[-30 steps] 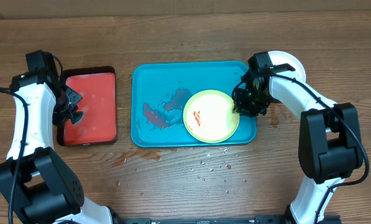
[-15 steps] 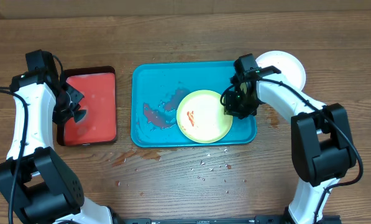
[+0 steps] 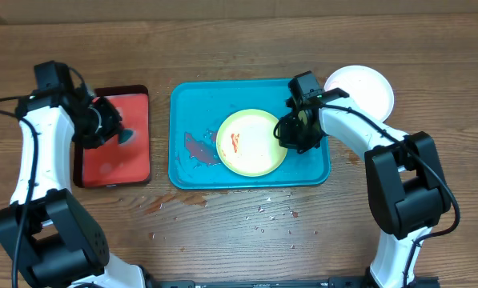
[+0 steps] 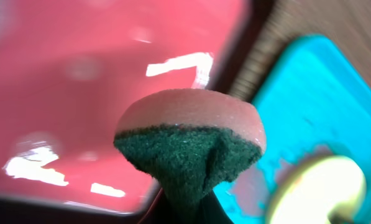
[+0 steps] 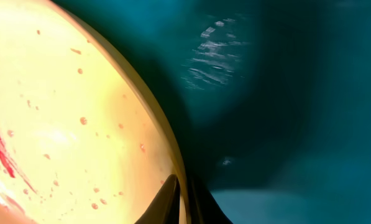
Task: Clean dirty plates on tray and stack at the side
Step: 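Bring the left sponge from the red tray onto the yellow plate, then scrub the yellow plate with the left sponge while the right gripper holds it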
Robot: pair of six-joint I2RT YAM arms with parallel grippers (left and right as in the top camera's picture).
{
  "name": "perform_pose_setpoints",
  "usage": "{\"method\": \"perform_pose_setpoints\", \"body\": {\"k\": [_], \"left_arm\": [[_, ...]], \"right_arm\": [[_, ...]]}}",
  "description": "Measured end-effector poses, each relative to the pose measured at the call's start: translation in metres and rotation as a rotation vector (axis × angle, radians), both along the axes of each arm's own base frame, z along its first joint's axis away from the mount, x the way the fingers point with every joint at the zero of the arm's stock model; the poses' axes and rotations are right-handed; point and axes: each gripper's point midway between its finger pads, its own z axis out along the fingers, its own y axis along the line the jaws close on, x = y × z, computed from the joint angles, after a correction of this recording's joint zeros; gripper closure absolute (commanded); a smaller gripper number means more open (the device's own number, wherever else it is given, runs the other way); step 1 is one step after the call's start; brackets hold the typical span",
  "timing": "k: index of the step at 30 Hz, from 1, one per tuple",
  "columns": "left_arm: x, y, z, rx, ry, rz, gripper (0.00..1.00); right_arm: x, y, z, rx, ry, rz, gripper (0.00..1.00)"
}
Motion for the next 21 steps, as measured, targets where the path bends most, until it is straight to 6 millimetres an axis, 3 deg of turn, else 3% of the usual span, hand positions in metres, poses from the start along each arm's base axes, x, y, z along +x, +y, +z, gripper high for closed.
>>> {"method": "perform_pose_setpoints", "body": {"k": [10, 16, 21], "left_arm": [[0.006, -0.109, 0.008, -0.091, -0.051, -0.334, 0.96], [-0.002, -0.177, 0.010, -0.097, -0.077, -0.523, 0.96], [-0.006, -0.217, 0.007, -0.069, -0.096, -0.614, 0.96]], "right_arm": [[-0.001, 0.036, 0.001, 0.039, -0.050, 0.061, 0.91], [-0.001, 0.041, 0.001, 0.048, -0.054, 0.067, 0.92], [-0.001, 0.041, 0.001, 0.051, -0.049, 0.052, 0.92]]}}
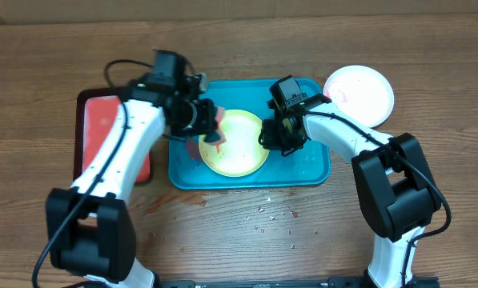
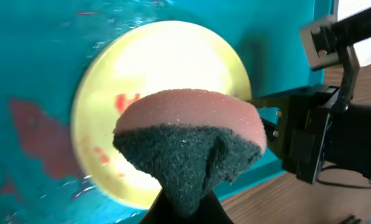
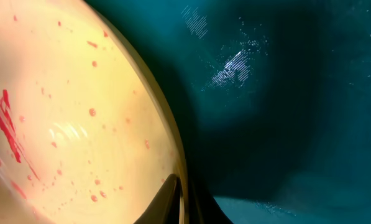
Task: Clean dirty plates on tray and stack at the side
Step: 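Scrub the yellow plate with the left sponge while the right gripper holds it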
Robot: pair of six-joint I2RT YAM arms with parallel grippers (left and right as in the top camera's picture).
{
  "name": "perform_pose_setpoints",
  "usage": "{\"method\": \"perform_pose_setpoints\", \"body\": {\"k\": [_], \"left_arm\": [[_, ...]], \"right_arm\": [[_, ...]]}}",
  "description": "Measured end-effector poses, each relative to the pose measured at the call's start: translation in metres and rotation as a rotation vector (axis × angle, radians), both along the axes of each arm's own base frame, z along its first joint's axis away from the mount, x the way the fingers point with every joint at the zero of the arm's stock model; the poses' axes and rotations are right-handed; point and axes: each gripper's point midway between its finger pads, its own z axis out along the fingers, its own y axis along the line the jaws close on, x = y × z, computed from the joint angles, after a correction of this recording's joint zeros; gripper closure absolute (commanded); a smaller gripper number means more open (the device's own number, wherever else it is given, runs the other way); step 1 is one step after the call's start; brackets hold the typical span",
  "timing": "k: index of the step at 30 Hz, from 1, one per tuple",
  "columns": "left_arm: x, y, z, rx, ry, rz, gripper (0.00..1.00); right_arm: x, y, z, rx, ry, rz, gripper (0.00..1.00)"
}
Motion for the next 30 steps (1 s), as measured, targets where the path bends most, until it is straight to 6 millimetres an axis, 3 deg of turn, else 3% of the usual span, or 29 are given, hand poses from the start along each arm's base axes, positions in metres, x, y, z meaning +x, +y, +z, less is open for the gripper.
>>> {"method": "perform_pose_setpoints", "body": {"k": [4, 8, 12, 15, 17, 25, 30], "left_arm": [[0.001, -0.025, -0.018, 0.026, -0.002, -0.048, 0.96], [0.002, -0.046, -0.049, 0.045, 0.028, -0.087, 0.96], [0.003, -0.051, -0.084, 0.086, 0.071, -0.098, 0.96], [0.005, -0.037, -0.107, 0.172, 0.095, -0.071, 0.96], [0.006, -0.031, -0.112, 0.209, 0.096, -0.055, 0.96], [0.021, 0.009, -0.113, 0.455, 0.021, 0.018, 0.96], [0.020, 0.037, -0.108, 0.608, 0.021, 0.053, 0.96]], "right_arm": [[0.000, 0.000, 0.000, 0.002, 0.000, -0.004, 0.92], [0.000, 0.001, 0.000, 0.003, 0.001, -0.005, 0.92], [0.001, 0.000, 0.000, 0.003, 0.001, -0.006, 0.92], [0.001, 0.001, 0.000, 0.003, 0.000, -0.005, 0.92], [0.001, 0.001, -0.001, 0.004, 0.000, -0.006, 0.92], [0.001, 0.001, -0.001, 0.007, 0.002, -0.005, 0.92], [0.001, 0.002, -0.001, 0.013, 0.001, -0.003, 0.92]]}}
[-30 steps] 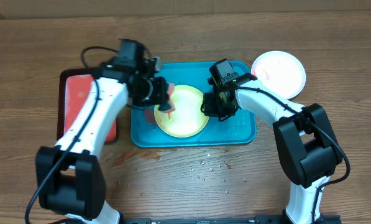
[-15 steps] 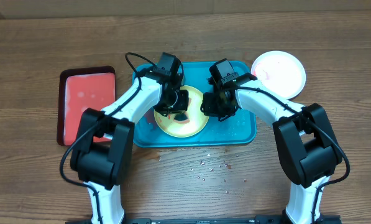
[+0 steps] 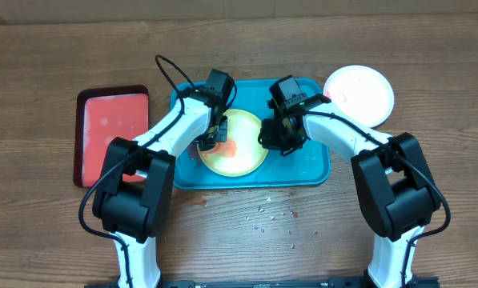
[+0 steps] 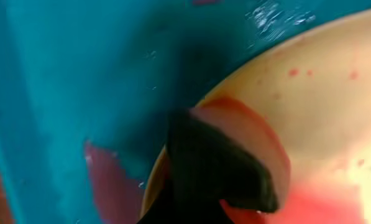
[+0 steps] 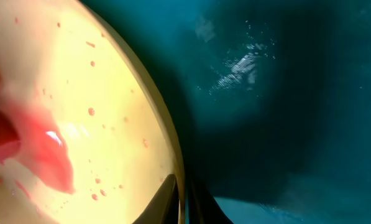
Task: Clean dirty plates on tray and stack at the side
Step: 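Scrub the yellow plate with the left sponge while the right gripper holds it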
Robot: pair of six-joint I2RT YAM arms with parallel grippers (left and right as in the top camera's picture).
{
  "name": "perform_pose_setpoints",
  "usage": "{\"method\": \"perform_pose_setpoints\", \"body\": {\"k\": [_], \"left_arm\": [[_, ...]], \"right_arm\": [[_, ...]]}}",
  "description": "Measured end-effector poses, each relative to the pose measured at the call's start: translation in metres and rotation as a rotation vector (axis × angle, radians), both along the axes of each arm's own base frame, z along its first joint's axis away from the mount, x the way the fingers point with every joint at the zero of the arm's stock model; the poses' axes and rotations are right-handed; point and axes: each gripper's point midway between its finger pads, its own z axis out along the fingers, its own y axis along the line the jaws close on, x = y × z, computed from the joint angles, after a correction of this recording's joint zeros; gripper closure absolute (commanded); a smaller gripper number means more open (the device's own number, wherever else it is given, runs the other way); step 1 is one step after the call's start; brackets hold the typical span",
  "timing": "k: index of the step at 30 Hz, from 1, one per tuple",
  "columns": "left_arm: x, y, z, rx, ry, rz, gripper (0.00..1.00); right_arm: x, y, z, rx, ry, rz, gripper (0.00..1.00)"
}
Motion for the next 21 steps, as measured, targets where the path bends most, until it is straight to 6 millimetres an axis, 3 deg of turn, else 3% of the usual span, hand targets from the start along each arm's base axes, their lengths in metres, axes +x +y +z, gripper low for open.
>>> {"method": "perform_pose_setpoints", "body": {"k": [5, 11, 15, 17, 21], "left_arm": [[0.003, -0.003, 0.012, -0.021, 0.006, 0.027, 0.96], [0.014, -0.060, 0.016, -0.332, 0.003, -0.009, 0.96], [0.007, -0.083, 0.005, -0.394, 0.042, -0.044, 0.96], [0.001, -0.086, -0.004, -0.380, 0.070, -0.052, 0.96], [0.000, -0.079, -0.004, -0.334, 0.070, -0.044, 0.96]], "right_arm": [[0.000, 0.002, 0.000, 0.006, 0.000, 0.003, 0.92], [0.000, 0.002, 0.000, 0.007, -0.001, 0.003, 0.92], [0.000, 0.002, 0.000, 0.006, 0.000, 0.002, 0.92], [-0.001, 0.001, 0.000, 0.001, 0.005, 0.002, 0.92], [-0.002, 0.000, 0.000, 0.000, 0.010, 0.001, 0.92]]}}
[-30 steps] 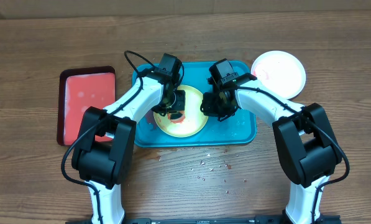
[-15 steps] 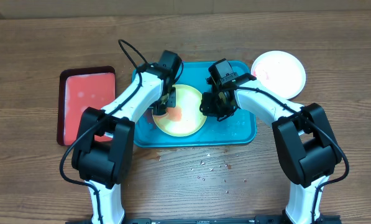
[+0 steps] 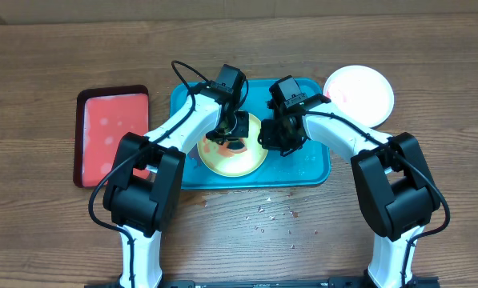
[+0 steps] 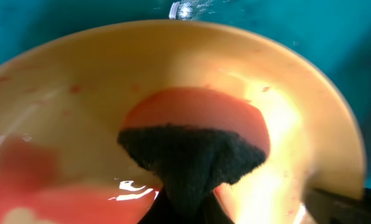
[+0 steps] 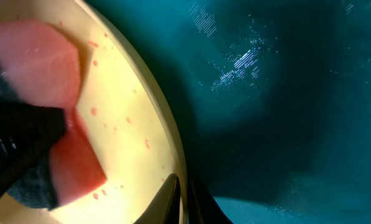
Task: Clean dirty plates on tray and stack at the side
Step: 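Scrub the yellow plate with the left sponge while the right gripper holds it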
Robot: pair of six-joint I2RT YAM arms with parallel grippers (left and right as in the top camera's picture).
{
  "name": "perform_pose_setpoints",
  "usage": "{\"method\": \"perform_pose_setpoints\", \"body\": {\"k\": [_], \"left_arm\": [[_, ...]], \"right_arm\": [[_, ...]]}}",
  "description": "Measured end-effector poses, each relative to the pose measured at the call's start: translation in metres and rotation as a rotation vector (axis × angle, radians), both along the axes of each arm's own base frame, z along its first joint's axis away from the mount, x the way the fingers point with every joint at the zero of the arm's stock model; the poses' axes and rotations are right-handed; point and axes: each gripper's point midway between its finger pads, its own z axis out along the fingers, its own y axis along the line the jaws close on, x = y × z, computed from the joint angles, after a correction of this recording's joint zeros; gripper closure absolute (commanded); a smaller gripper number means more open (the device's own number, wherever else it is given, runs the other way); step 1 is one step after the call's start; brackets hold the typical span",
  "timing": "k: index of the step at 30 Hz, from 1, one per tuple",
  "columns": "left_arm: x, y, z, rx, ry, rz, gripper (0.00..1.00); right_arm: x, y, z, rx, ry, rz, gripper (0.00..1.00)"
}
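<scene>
A pale yellow plate [image 3: 232, 157] with red smears lies in the blue tray [image 3: 312, 170]. My left gripper [image 3: 233, 134] is shut on a pink and dark green sponge [image 4: 194, 140], pressed onto the plate's inside [image 4: 284, 124]. In the right wrist view the sponge [image 5: 33, 65] shows at the left on the plate [image 5: 126, 134]. My right gripper [image 5: 184, 190] is shut on the plate's right rim, one finger inside and one outside [image 3: 272, 136]. A white plate [image 3: 359, 92] sits on the table right of the tray.
A red tray [image 3: 110, 132] lies at the left of the table. Crumbs [image 3: 271, 216] are scattered on the wood in front of the blue tray. Red residue [image 3: 192, 156] marks the tray floor left of the yellow plate.
The left gripper with the sponge has moved from the plate's left edge to further right, over the plate's middle. The right gripper still holds the rim in the same place.
First the left gripper held the sponge over the red tray while the right gripper gripped the yellow plate's rim. Then the sponge hung over the plate, which had shifted left in the tray. Later it pressed on the plate's left side, now its middle.
</scene>
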Motion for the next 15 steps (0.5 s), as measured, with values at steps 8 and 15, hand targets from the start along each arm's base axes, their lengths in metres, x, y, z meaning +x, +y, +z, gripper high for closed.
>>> {"method": "perform_pose_setpoints", "body": {"k": [8, 15], "left_arm": [[-0.008, 0.059, 0.001, 0.212, 0.057, 0.103, 0.96], [-0.003, 0.109, 0.034, 0.311, 0.115, 0.235, 0.96]], "right_arm": [[0.000, 0.000, 0.000, 0.000, 0.000, 0.000, 0.92], [-0.002, 0.006, 0.000, 0.008, 0.000, 0.013, 0.92]]}}
